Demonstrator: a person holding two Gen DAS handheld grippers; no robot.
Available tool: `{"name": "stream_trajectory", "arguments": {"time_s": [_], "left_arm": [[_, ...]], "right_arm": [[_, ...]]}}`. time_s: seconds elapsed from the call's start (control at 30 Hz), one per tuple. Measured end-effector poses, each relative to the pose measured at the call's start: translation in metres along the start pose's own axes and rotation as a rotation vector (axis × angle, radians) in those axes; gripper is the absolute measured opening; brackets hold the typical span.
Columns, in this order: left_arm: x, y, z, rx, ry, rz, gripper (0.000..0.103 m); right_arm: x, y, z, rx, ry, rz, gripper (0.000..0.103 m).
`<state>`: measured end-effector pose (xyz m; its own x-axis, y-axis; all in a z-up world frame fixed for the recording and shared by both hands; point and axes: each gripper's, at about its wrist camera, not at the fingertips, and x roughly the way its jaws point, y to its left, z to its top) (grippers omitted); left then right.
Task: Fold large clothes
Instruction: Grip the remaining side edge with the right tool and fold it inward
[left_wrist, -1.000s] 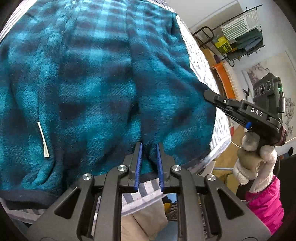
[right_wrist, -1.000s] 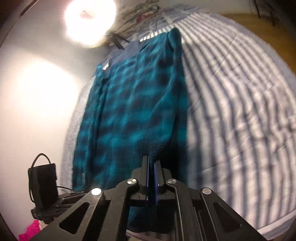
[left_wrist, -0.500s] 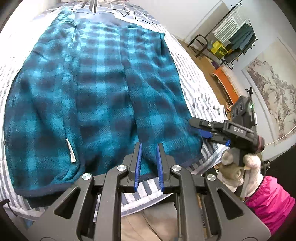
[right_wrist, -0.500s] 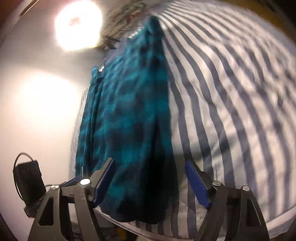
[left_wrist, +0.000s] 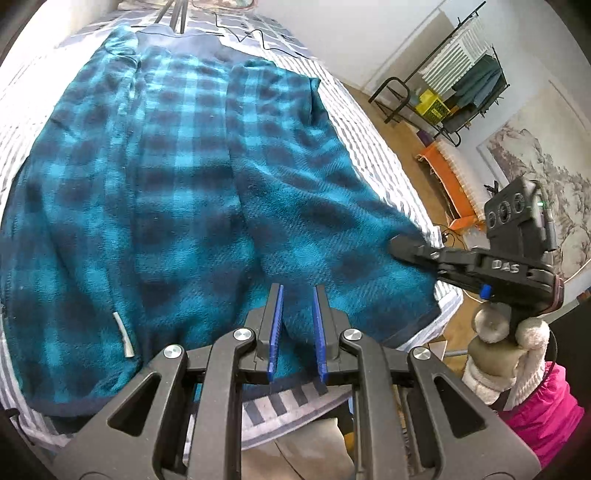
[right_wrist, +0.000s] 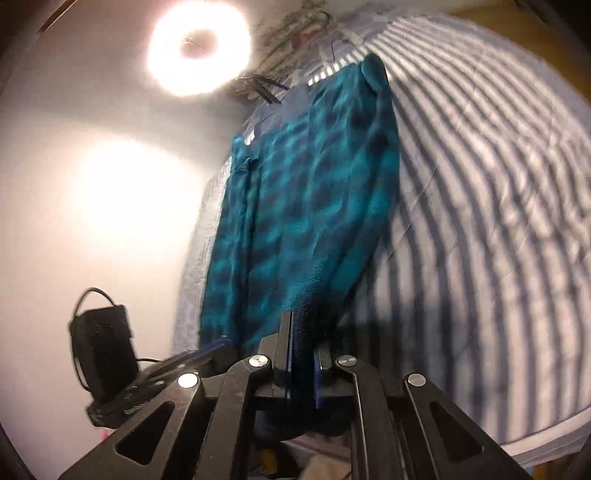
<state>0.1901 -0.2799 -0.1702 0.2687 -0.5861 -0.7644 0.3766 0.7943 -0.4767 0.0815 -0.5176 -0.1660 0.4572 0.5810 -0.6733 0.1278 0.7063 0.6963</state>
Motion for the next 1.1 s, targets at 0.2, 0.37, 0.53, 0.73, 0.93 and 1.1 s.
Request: {"name": "stream_trajectory", "arguments": {"time_s": [0.2, 0.37, 0.53, 0.73, 0.93, 1.1], "left_arm": [[0.055, 0.007, -0.017, -0.008, 0.146, 0.013, 0.014], [0.038, 0.002, -0.013, 0.005, 0.109, 0.014, 0.014], [0.007, -0.022, -0.005, 0.092, -0.014, 0.021, 0.014], [0.056, -0.013, -0.012, 0.042, 0.128, 0.014, 0.014], [0.033, -0.006, -0.004, -0.033, 0.089, -0.006, 0.014], [-0.070, 0.003, 0.013, -0.095, -0.098, -0.052, 0.014]], "right_arm": [[0.036, -0.018, -0.014, 0.042, 0.103, -0.149, 0.005], [0.030, -0.006, -0.009, 0.013, 0.065, -0.085, 0.006], [0.026, -0.020, -0.006, 0.053, -0.026, -0.117, 0.060], [0.048, -0.049, -0.006, 0.199, 0.007, -0.014, 0.013], [0.044, 0.013, 0.003, -0.051, -0.005, -0.239, 0.006], [0.039, 0.075, 0.009, -0.283, -0.047, -0.390, 0.005]]}}
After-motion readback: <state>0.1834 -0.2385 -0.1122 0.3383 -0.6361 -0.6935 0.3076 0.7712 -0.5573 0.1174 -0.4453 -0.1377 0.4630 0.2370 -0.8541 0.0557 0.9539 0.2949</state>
